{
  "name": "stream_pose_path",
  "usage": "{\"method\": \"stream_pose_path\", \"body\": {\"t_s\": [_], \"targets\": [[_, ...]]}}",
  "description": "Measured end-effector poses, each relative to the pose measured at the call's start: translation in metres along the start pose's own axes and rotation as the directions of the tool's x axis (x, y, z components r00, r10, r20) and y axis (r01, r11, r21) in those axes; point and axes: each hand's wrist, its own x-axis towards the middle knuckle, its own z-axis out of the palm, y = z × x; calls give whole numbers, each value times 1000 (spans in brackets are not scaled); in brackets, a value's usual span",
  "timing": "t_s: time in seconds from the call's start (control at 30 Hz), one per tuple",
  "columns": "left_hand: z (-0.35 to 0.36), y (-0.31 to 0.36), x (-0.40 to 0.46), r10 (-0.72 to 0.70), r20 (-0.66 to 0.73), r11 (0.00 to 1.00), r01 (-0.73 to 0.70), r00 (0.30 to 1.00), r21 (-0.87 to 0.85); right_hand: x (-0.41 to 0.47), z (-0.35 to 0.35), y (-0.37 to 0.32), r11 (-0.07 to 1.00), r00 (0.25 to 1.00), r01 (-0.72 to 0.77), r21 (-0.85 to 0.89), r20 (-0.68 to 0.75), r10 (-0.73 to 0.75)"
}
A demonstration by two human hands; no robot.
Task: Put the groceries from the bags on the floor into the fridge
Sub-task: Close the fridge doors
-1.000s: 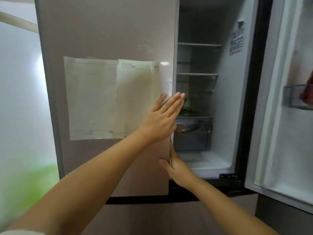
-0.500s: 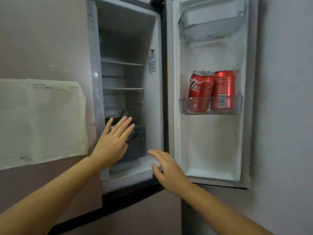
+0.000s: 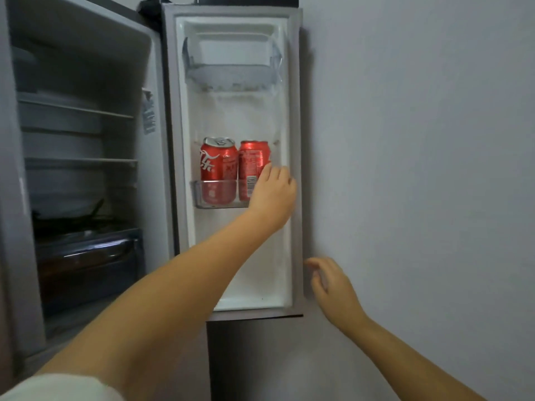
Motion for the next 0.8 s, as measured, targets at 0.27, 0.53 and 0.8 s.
{"method": "stream_pose_path", "body": {"t_s": [0.27,0.53,0.8], "targets": [[-24,3,-9,-218,102,976,216,971,30,6,-6,-10,998,998,-26,54,-64,29],[-30,-76,-81,-240,-174,947,191,955,-258,6,-3,-34,939,970,-194,284,197,141],[-40,-149,-174,-361,-174,914,310,916,-262,-23,46,-115,829,944,-75,554,308,-120]]}}
